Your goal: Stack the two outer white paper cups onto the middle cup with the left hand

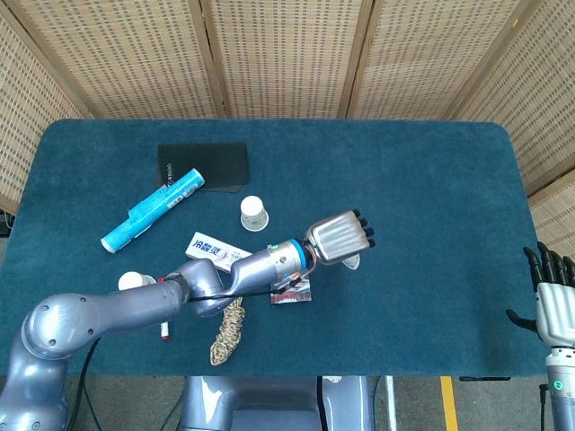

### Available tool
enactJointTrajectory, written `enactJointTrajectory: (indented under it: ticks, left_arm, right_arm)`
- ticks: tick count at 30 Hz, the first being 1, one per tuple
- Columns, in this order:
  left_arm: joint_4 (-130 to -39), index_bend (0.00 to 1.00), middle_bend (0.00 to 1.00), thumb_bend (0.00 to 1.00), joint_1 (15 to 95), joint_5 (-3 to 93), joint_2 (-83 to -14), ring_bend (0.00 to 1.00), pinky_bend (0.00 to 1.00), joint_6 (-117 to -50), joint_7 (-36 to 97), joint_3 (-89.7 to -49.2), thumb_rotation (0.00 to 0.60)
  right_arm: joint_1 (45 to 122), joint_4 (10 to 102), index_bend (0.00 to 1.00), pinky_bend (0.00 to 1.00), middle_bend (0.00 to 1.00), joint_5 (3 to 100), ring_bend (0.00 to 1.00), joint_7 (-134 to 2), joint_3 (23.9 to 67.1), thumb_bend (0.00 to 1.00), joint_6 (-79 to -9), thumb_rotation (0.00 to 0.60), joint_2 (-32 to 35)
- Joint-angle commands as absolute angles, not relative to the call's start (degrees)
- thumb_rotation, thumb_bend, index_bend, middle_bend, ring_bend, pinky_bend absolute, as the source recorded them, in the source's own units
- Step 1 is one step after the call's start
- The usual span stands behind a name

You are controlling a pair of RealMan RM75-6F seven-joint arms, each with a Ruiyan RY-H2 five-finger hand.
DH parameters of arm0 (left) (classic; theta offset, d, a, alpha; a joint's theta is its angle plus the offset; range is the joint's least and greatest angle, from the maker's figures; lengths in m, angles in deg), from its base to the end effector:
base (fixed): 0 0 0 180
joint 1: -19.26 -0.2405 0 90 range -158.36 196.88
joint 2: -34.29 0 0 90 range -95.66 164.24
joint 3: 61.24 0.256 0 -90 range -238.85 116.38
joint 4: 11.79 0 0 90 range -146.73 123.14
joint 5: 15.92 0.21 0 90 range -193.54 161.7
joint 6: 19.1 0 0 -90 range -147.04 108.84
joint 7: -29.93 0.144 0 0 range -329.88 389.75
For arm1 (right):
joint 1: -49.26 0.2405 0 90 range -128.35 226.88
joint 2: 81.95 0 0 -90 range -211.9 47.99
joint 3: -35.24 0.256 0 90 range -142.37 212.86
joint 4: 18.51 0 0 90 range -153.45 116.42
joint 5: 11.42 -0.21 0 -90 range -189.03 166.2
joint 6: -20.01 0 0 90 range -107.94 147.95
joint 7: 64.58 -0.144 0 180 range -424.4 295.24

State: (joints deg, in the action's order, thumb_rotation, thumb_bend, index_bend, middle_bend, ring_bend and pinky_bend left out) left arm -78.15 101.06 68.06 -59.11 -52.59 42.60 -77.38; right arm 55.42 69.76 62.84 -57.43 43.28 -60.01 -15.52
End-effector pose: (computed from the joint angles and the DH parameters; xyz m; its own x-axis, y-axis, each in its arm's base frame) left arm 0.1033 0.3984 -0.0478 0.7127 -0.1985 0.6728 0.1905 -0.8683 -0.4580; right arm -0.3412 -0.2056 0.1665 0.4948 -0.0080 0.8690 -0.8547 0.1765 0.4883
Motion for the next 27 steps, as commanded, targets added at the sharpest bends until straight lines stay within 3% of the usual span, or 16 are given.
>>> enactJointTrajectory:
  ticks: [1, 9, 27]
  left_arm:
    - [-81.5, 0.53, 0.39, 0.28, 98.8, 62.4, -54.4, 0.38, 0.39, -51.7, 47.9, -78.4, 0.6]
    - [-79.3, 0.52, 0.38, 0.27, 95.6, 42.9, -50.6, 0.38, 0.37, -52.4, 58.8, -77.8, 0.6]
    - [-80.0, 0.47, 0.34, 0.26, 98.4, 16.1, -48.4, 0.34, 0.33, -52.0, 67.1, -70.6, 0.6]
  right_arm:
    - [55.4, 69.9, 0.0, 0.0, 0.0, 63.1, 0.0, -57.2, 43.1, 0.0, -60.1, 0.6, -15.5]
    - [55.7, 70.4, 0.0, 0.0, 0.0, 63.8, 0.0, -56.1, 42.7, 0.0, -60.0, 0.6, -15.1]
    - [56.5, 70.0, 0.0, 0.0, 0.0, 62.9, 0.0, -55.5, 42.5, 0.0, -58.3, 0.6, -14.6]
